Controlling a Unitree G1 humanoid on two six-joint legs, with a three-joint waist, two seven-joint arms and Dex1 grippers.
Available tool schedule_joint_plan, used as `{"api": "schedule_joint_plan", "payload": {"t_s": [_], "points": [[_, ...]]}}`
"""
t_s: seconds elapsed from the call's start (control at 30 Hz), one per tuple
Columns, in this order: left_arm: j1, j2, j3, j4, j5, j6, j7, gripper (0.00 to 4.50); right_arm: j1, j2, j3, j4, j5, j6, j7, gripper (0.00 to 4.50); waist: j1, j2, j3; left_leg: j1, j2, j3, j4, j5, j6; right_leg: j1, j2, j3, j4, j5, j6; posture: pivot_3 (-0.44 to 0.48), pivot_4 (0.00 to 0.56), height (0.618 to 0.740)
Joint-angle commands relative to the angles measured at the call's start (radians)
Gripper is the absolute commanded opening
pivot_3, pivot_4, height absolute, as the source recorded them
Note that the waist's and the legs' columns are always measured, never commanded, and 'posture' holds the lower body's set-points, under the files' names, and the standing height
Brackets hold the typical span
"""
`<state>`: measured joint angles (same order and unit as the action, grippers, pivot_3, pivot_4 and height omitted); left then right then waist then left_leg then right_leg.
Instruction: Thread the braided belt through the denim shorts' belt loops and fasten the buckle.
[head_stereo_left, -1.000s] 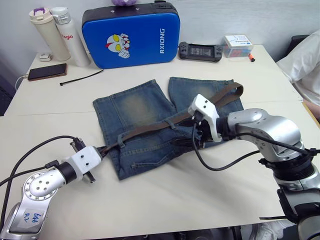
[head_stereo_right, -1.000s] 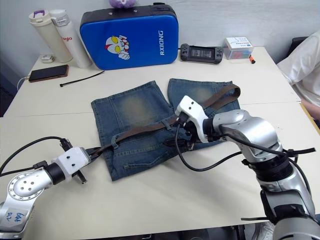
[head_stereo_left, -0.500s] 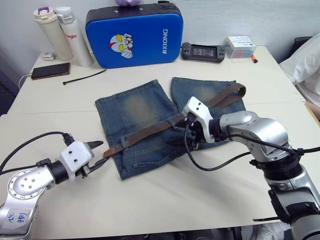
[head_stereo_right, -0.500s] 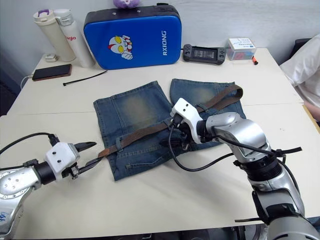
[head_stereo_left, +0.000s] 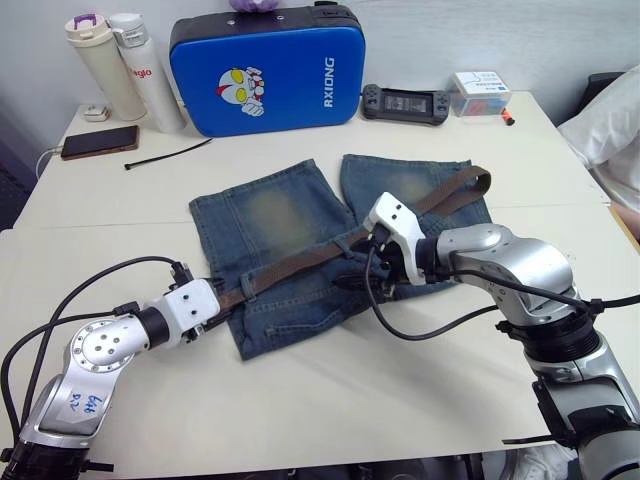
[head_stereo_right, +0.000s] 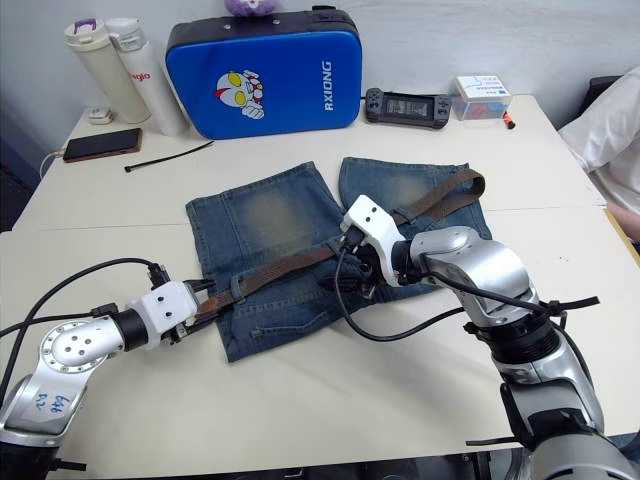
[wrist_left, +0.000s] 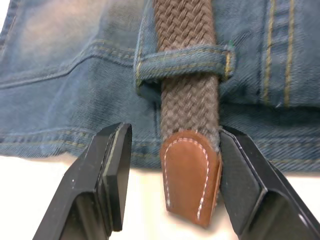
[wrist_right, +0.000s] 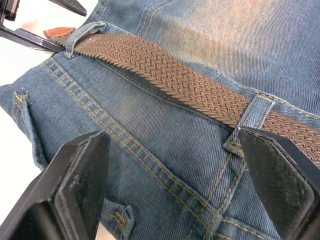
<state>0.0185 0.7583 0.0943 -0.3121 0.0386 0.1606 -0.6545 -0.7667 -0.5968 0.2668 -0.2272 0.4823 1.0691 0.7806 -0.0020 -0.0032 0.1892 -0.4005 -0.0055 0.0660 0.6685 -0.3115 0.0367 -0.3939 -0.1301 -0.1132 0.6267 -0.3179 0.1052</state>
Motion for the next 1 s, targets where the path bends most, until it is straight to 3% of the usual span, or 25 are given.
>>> {"api": "schedule_joint_plan", "payload": {"t_s": [0.03, 0.07, 0.2, 0.43, 0.57, 0.77, 1.0], "points": [[0.014, -0.005, 0.022, -0.001, 0.000, -0.002, 0.014, 2.17, 0.002, -0.020, -0.033, -0.032, -0.001, -0.005, 0.002, 4.34, 0.000, 0.000, 0.000, 0.000, 0.000, 0.000, 0.000, 0.000, 0.000, 0.000, 0.000, 0.000, 0.000, 0.000, 0.000, 0.000, 0.150, 0.725], [0.016, -0.008, 0.030, -0.004, -0.009, -0.002, 0.013, 1.91, 0.002, -0.022, -0.033, -0.032, -0.001, -0.005, 0.004, 4.34, 0.000, 0.000, 0.000, 0.000, 0.000, 0.000, 0.000, 0.000, 0.000, 0.000, 0.000, 0.000, 0.000, 0.000, 0.000, 0.000, 0.150, 0.725], [0.026, -0.009, 0.057, -0.016, -0.035, 0.001, 0.005, 0.03, 0.000, -0.032, -0.026, -0.028, -0.001, -0.008, 0.012, 4.34, 0.000, 0.000, 0.000, 0.000, 0.000, 0.000, 0.000, 0.000, 0.000, 0.000, 0.000, 0.001, 0.000, 0.000, 0.000, 0.000, 0.150, 0.725], [0.032, -0.012, 0.119, -0.036, -0.084, 0.029, 0.015, 0.01, -0.006, -0.047, -0.005, -0.014, -0.014, -0.013, 0.036, 4.34, 0.000, 0.000, 0.000, 0.000, 0.000, 0.000, 0.000, 0.000, 0.000, 0.000, 0.000, 0.001, 0.000, 0.000, 0.000, 0.000, 0.150, 0.725], [0.030, -0.005, 0.139, -0.045, -0.096, 0.045, 0.014, 0.00, -0.001, -0.032, -0.015, 0.001, -0.004, -0.002, 0.042, 3.06, -0.001, 0.000, 0.000, 0.000, 0.000, 0.000, 0.000, 0.000, 0.000, 0.000, 0.000, 0.001, 0.000, 0.000, 0.000, 0.000, 0.150, 0.725], [0.049, 0.019, 0.189, -0.070, -0.117, 0.058, -0.010, 0.00, 0.013, 0.027, 0.007, 0.145, -0.055, -0.046, 0.009, 0.03, -0.002, 0.000, 0.000, 0.000, 0.000, 0.000, 0.000, 0.000, 0.000, 0.000, 0.000, 0.001, 0.000, 0.000, 0.000, 0.000, 0.150, 0.725], [0.139, 0.091, 0.279, -0.040, -0.104, -0.001, -0.069, 0.00, 0.026, 0.055, 0.079, 0.345, -0.184, -0.171, -0.002, 0.03, -0.006, -0.001, -0.001, 0.003, 0.000, 0.001, 0.000, 0.000, 0.000, 0.002, 0.000, -0.001, 0.001, 0.000, 0.000, 0.000, 0.150, 0.725]]}}
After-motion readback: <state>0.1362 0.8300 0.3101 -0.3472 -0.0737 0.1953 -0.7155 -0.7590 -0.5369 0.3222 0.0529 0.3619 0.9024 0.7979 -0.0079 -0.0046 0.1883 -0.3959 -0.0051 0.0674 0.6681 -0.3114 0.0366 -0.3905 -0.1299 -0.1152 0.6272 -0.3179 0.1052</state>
